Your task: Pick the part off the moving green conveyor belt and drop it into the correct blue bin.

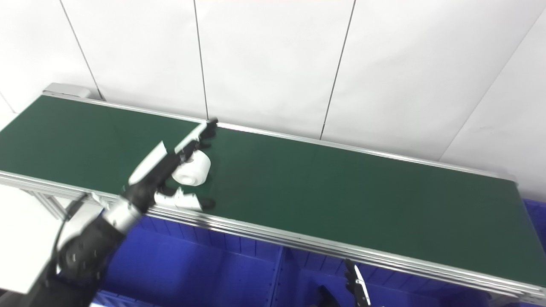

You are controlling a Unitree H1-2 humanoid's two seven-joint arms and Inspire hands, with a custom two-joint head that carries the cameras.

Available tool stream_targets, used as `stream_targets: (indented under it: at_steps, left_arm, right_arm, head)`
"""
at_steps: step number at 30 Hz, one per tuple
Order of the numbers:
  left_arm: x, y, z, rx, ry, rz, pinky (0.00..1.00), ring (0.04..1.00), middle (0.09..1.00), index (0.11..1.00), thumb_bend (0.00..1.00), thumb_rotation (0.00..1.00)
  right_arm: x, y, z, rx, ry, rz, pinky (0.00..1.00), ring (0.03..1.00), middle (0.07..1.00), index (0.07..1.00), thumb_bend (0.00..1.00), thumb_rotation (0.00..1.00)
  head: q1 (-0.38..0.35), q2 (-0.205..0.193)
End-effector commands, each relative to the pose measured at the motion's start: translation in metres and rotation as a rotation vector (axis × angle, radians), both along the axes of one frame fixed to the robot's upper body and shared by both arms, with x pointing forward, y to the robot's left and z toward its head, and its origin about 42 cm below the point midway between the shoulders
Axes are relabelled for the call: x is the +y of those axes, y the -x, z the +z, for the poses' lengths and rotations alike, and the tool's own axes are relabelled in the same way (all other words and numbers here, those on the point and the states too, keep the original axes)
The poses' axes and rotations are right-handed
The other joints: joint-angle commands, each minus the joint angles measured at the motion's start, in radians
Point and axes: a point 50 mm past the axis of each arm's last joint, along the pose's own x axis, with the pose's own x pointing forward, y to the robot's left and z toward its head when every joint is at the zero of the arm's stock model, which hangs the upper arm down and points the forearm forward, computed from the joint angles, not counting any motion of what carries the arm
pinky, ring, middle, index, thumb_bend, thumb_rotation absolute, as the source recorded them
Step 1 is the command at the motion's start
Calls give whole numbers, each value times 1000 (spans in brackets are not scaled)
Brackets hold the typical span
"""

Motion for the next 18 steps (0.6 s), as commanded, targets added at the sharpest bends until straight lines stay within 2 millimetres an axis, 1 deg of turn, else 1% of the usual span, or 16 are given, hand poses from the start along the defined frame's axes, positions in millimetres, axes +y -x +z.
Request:
stream_targets:
  at_steps: [1, 3, 6, 8, 10, 15, 18]
  left_arm:
    - [9, -20, 25, -56, -55, -3, 901, 989, 1000, 993, 715, 501]
    - [14, -35, 31, -69, -96, -4, 895, 985, 1000, 995, 709, 482]
    - [18, -59, 36, -87, -167, 4, 878, 957, 995, 981, 719, 430]
    - [19, -71, 38, -83, -223, 13, 874, 954, 993, 979, 724, 422]
    - [20, -83, 39, -82, -287, 20, 856, 948, 990, 985, 744, 439]
    - [19, -107, 37, -82, -385, 16, 833, 944, 989, 981, 757, 361]
    - [15, -118, 33, -66, -450, 15, 814, 941, 990, 979, 765, 340]
  right_arm:
    - [3, -7, 10, -88, -19, 3, 882, 909, 924, 926, 906, 547]
    - [4, -8, 10, -91, -13, 4, 882, 907, 923, 926, 905, 551]
    - [7, -9, 10, -95, -22, 1, 895, 904, 917, 919, 896, 524]
    - [8, -10, 10, -97, -23, -3, 896, 903, 916, 917, 895, 518]
    - [8, -10, 9, -99, -20, -7, 887, 891, 905, 912, 898, 521]
    - [9, -11, 7, -97, -24, -9, 874, 881, 891, 907, 897, 509]
    - [9, -12, 6, -94, -39, -10, 880, 885, 893, 906, 904, 499]
  head:
    - [1, -2]
    - [1, -4]
    - [-2, -6]
    - [-8, -7]
    - [-10, -11]
    - [-10, -17]
    - [-9, -20]
